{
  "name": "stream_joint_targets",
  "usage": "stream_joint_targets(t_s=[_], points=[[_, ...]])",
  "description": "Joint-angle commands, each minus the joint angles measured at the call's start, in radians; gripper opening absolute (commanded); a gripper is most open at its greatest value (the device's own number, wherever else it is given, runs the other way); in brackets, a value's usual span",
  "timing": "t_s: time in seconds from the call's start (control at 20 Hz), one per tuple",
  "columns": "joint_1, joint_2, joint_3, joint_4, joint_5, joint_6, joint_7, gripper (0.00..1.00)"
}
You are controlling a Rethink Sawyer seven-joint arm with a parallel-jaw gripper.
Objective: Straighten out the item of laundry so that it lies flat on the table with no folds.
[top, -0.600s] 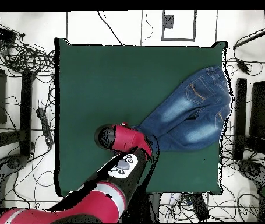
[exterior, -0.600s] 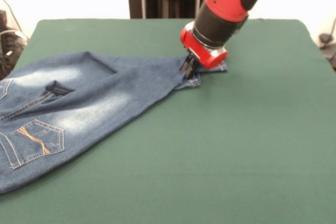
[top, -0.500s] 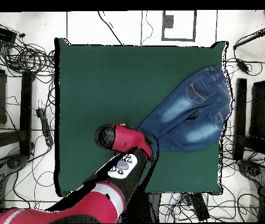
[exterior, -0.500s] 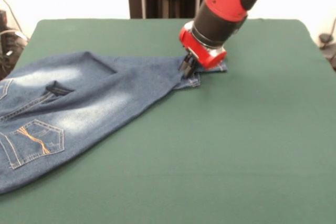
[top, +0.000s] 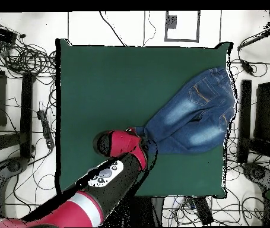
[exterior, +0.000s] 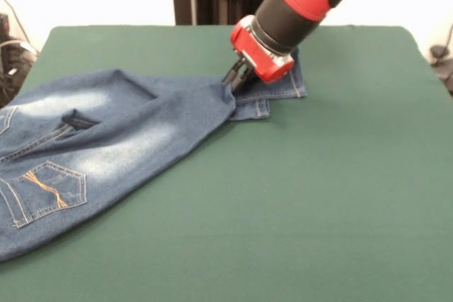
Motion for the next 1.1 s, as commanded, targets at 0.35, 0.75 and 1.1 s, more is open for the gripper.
stream_joint_targets(t_s=[0.35,0.75,1.1], points=[[0.022,0.062,0.017,-0.121,0.041,0.037,0.178,0.00],[0.166,0.185,-0.060,-0.238,0.126,0.116,0.334,0.00],[0.225,0.220,-0.118,-0.300,0.186,0.186,0.384,0.00]])
